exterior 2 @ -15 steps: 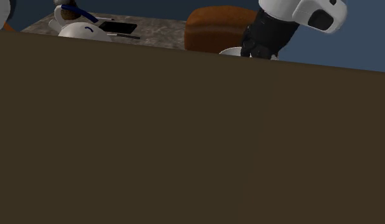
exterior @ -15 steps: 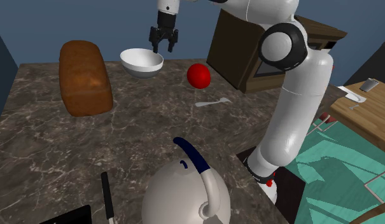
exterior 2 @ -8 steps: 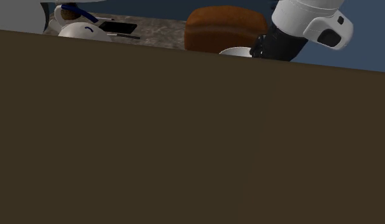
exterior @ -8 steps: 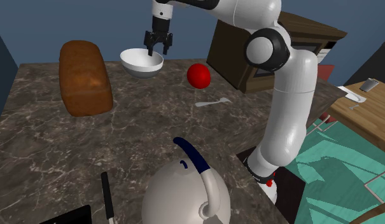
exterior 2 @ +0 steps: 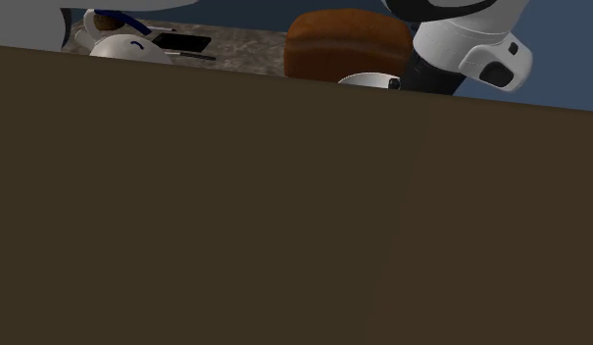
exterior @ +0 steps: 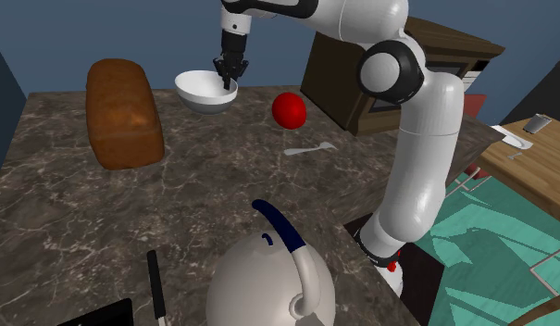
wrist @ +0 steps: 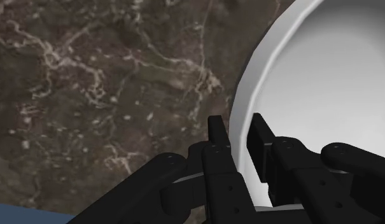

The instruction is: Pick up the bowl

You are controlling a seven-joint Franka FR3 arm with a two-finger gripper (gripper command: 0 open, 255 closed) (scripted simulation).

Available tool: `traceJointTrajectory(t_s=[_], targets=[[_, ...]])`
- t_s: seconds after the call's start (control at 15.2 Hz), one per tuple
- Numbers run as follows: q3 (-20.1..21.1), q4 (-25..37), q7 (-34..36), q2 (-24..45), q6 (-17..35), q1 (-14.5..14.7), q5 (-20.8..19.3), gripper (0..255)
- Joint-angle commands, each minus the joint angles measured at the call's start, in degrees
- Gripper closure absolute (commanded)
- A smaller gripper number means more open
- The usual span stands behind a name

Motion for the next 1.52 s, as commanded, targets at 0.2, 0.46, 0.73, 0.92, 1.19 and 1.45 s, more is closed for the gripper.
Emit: traceJointTrajectory(t_s=[0.2,0.46,0.73,0.92,1.19,1.45], targets=[[0.0,-0.1,0.0,0.0,0.1,0.0,0.0,255],[0.0,2.2,0.2,0.5,-1.7,0.1,0.0,255],[0.1,6.7,0.6,1.4,-5.3,0.2,-0.1,255],[0.1,10.6,0.9,2.4,-8.2,0.2,-0.2,255],[0.1,16.8,1.3,4.4,-12.5,0.4,-0.3,255],[0.2,20.9,1.6,5.8,-15.1,0.5,-0.4,255]])
